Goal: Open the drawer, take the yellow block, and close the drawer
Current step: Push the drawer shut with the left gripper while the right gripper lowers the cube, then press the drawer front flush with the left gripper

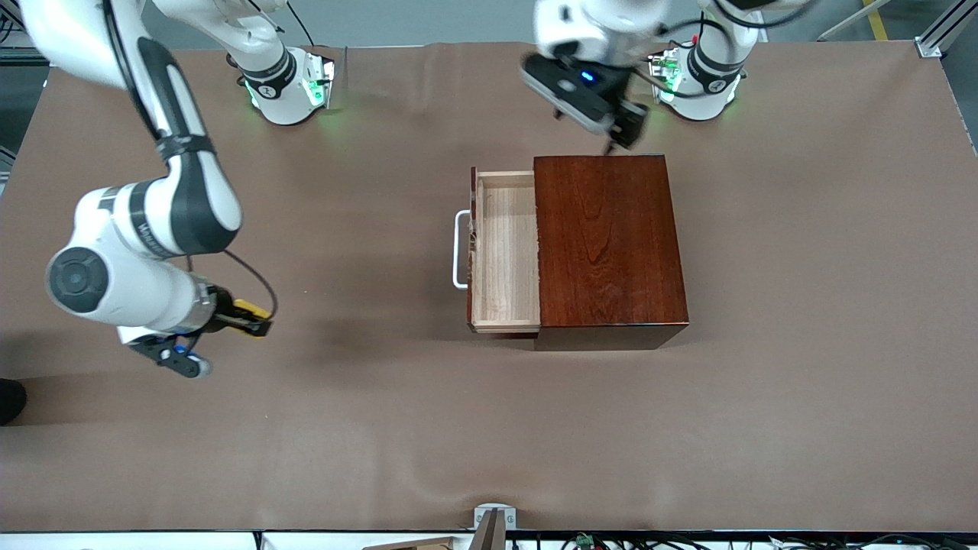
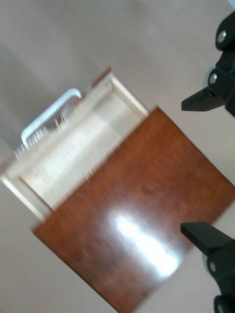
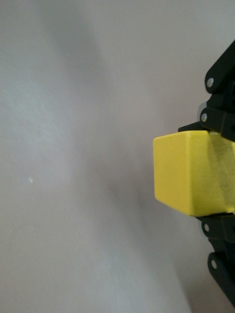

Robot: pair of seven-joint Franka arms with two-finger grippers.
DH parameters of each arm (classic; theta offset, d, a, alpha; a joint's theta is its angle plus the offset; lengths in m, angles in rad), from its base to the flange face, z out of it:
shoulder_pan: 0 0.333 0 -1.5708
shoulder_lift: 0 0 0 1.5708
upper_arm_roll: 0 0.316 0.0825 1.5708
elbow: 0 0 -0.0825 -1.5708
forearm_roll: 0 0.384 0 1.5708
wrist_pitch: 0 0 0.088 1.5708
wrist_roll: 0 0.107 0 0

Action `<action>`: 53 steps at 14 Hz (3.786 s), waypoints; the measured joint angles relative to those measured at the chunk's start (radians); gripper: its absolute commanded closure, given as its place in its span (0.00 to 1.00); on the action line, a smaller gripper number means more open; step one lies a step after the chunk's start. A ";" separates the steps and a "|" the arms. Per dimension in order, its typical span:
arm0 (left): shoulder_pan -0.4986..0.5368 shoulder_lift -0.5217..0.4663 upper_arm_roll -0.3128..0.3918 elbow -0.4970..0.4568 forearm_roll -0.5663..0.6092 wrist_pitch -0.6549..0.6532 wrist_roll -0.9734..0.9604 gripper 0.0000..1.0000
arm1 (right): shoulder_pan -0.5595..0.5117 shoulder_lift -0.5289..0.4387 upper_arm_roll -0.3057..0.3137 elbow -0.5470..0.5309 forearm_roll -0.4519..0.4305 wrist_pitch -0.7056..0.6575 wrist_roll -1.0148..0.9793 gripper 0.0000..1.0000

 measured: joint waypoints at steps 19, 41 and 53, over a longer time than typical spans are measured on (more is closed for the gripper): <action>-0.570 0.743 0.329 0.318 0.381 0.377 0.472 0.00 | -0.124 0.275 0.002 -0.027 -0.073 0.465 -0.406 1.00; -0.494 0.712 0.342 0.360 0.420 -0.082 0.574 0.00 | -0.134 -0.073 0.011 0.020 -0.073 0.024 -0.412 0.00; -0.409 0.442 0.337 0.383 0.398 -0.084 0.172 0.00 | -0.134 -0.375 0.016 0.010 -0.073 -0.301 -0.412 0.00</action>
